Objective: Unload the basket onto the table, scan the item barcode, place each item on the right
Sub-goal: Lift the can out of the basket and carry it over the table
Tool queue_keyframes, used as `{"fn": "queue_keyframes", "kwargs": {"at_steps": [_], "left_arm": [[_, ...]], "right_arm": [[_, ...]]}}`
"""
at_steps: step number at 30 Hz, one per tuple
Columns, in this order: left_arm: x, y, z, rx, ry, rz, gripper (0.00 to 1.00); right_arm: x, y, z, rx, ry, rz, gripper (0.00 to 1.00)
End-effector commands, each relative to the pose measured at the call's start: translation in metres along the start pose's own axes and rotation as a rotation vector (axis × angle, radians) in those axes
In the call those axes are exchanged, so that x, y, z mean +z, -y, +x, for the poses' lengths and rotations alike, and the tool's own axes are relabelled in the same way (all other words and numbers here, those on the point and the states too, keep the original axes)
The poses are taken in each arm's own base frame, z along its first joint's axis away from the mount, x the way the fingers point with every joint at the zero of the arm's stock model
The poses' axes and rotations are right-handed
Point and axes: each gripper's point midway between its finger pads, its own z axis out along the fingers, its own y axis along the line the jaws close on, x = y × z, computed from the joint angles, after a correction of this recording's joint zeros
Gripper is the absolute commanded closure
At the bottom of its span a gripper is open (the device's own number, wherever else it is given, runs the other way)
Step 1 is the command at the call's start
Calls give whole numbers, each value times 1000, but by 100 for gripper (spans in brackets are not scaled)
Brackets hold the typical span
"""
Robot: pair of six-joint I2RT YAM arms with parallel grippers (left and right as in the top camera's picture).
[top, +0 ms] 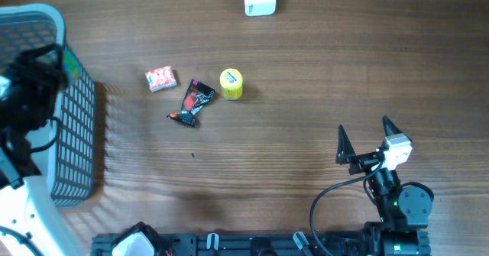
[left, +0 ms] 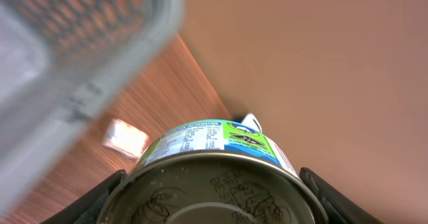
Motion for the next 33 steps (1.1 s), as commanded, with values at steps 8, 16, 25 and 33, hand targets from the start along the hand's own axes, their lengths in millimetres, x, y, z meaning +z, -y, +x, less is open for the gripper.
{"fn": "queue_keyframes", "kwargs": {"at_steps": [8, 16, 25, 33], "left_arm": [[43, 35, 72, 132, -217, -10, 35], [96, 29, 139, 237, -395, -125, 35], [138, -8, 215, 403, -548, -351, 34], [140, -39, 276, 592, -657, -517, 34]], "right_arm": [[0, -3, -1, -6, 6, -17, 0], [0, -3, -1, -6, 6, -17, 0], [0, -3, -1, -6, 6, -17, 0], [0, -3, -1, -6, 6, -17, 0]]}}
